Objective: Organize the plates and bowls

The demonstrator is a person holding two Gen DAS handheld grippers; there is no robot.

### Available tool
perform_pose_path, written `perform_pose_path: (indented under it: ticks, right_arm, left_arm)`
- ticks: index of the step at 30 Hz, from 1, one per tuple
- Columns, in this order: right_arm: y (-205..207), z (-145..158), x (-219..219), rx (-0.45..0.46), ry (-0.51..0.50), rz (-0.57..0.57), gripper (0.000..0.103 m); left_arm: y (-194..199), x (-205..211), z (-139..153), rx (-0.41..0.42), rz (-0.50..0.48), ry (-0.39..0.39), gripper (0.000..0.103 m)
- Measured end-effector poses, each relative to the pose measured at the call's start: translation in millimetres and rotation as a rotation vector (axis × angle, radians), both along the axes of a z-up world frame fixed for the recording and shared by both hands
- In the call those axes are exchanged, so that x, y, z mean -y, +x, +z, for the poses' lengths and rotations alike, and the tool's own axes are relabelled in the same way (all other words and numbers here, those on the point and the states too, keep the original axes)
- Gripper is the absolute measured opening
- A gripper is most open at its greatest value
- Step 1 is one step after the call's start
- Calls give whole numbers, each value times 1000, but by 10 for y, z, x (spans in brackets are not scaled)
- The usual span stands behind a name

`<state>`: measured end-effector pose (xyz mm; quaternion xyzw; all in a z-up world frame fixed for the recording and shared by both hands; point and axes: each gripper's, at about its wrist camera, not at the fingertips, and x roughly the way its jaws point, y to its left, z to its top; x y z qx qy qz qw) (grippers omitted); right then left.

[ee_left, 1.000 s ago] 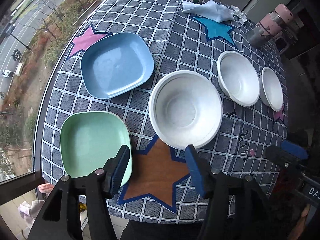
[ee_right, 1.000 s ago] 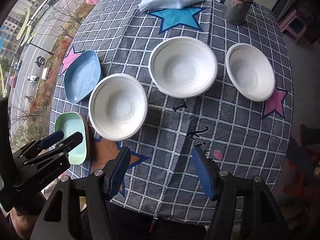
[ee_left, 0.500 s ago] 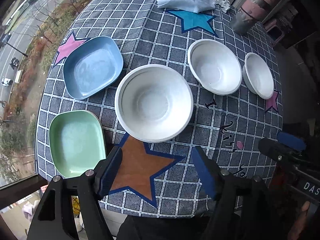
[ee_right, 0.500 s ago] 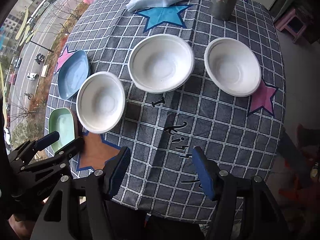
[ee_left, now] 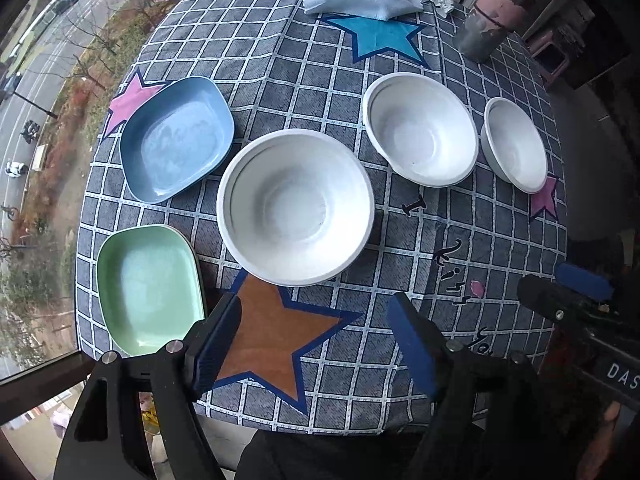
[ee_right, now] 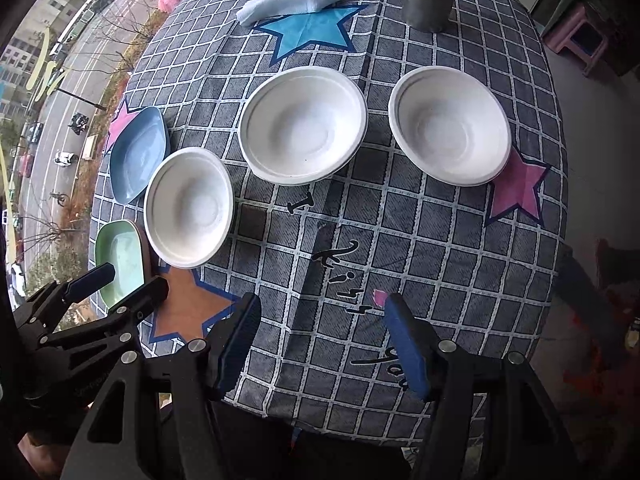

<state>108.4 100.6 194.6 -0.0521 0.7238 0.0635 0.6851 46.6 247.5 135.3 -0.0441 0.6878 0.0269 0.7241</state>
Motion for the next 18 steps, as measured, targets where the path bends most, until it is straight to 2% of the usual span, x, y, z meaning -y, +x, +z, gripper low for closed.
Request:
perform_pose_path:
  ticks: [18]
  right_arm:
    - [47,-38,-53,-8,23,32,66]
  left_arm:
    - [2,-25,22,2,19,14,79]
